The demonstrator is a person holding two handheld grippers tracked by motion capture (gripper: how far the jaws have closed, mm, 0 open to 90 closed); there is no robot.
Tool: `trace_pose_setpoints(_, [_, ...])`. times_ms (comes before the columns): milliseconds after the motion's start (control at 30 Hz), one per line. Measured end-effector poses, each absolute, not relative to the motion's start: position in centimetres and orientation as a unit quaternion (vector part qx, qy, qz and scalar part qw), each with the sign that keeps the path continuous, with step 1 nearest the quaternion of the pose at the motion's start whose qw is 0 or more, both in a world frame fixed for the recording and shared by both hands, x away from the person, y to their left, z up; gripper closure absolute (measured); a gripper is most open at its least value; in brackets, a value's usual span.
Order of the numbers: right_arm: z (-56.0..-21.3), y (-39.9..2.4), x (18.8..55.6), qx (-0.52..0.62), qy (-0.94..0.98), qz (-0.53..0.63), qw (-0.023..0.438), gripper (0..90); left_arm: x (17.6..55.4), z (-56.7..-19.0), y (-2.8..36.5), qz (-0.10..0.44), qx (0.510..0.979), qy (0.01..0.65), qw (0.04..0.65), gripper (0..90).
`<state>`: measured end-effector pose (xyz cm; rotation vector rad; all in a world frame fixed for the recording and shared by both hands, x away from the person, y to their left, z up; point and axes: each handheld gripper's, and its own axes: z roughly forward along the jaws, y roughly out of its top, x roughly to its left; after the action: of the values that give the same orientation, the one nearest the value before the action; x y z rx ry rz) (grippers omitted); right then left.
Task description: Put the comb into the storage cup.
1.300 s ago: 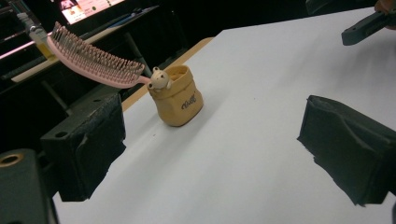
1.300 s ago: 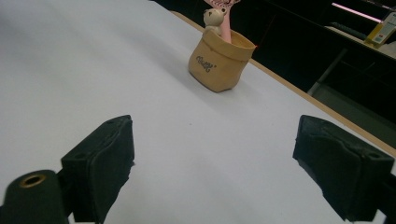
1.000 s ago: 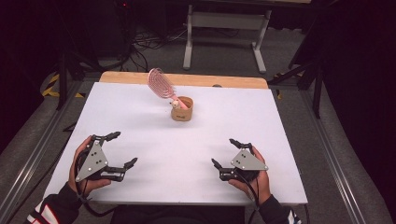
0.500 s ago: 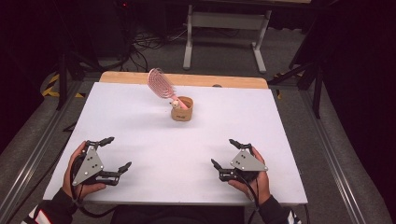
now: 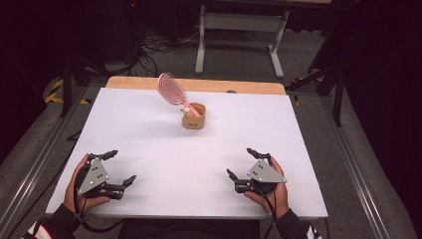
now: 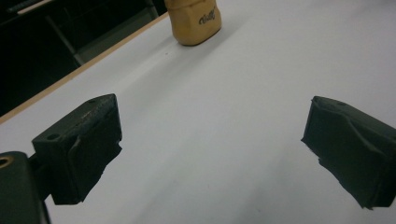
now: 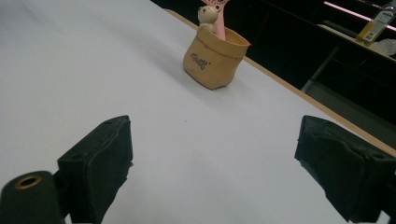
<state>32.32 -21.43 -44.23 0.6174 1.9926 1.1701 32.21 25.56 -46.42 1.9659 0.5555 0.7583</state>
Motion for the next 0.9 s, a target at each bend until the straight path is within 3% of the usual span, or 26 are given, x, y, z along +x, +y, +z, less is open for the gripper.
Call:
trace_pose_setpoints(333, [-44.45, -21.95, 32.44, 0.245, 0.771, 0.46, 0.367, 7.5, 32.75, -46.93, 25.06, 0.296, 0.799, 0.262, 0.454, 5.5])
trace_pose_setpoints(900, [-44.42, -22.29, 32.31, 0.246, 0.765, 0.468, 0.367, 6.5, 32.74, -46.97, 24.73, 0.291, 0.798, 0.256, 0.462, 6.1])
